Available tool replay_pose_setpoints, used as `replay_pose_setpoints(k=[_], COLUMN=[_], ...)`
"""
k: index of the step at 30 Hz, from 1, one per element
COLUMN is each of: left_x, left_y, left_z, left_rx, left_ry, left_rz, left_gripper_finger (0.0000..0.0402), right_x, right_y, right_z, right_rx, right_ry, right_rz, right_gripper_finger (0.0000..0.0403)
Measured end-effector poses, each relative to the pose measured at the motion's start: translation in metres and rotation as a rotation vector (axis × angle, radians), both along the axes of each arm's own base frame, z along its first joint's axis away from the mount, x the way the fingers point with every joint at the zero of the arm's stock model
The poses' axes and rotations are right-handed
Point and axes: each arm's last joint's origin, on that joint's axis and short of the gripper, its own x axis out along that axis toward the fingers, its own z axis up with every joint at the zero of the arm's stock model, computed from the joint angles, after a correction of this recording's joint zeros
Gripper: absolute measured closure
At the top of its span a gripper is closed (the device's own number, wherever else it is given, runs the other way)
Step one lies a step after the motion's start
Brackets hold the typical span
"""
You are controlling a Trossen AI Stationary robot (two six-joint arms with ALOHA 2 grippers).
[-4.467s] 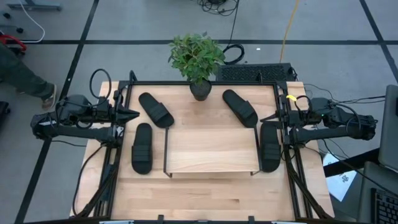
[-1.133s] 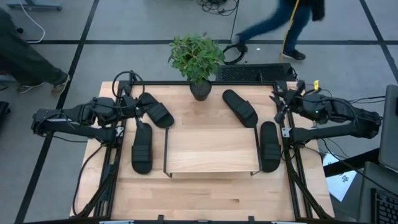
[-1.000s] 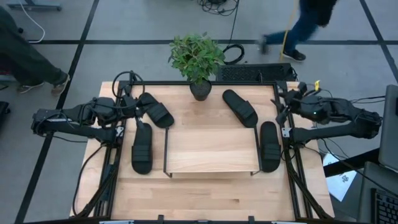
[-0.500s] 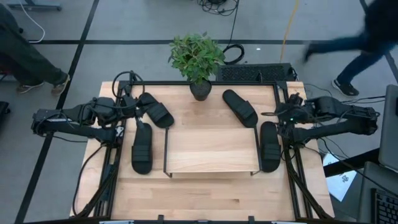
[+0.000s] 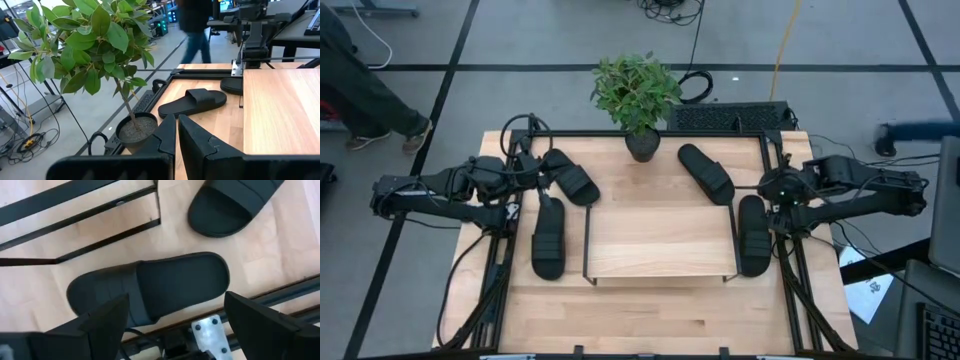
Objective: Pick and place slides into the shelf
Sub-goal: Put the black slipper on the shelf
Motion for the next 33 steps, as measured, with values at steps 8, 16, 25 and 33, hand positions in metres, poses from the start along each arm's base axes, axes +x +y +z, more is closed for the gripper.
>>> replay_pose_setpoints(k=[8, 16, 25, 33], left_x=[0.0, 0.0, 0.0, 0.0], left_y=[0.0, 0.0, 0.0, 0.0], left_z=[0.0, 0.0, 0.0, 0.0], left_rx=[0.0, 0.004, 0.016, 0.027], left_ry=[0.001, 0.002, 0.009, 0.015], left_rz=[0.0, -0.001, -0.004, -0.005], left_gripper_finger=[0.038, 0.038, 0.038, 0.038], right_x=[0.006, 0.012, 0.011, 0.014], right_y=[0.002, 0.0, -0.01, -0.022], right_z=[-0.034, -0.064, -0.079, -0.085], right_rx=[0.077, 0.274, 0.391, 0.461], right_ry=[0.068, 0.093, 0.054, 0.07], right_rz=[0.061, 0.082, 0.119, 0.009], right_gripper_finger=[0.0086, 0.0127, 0.0142, 0.0142])
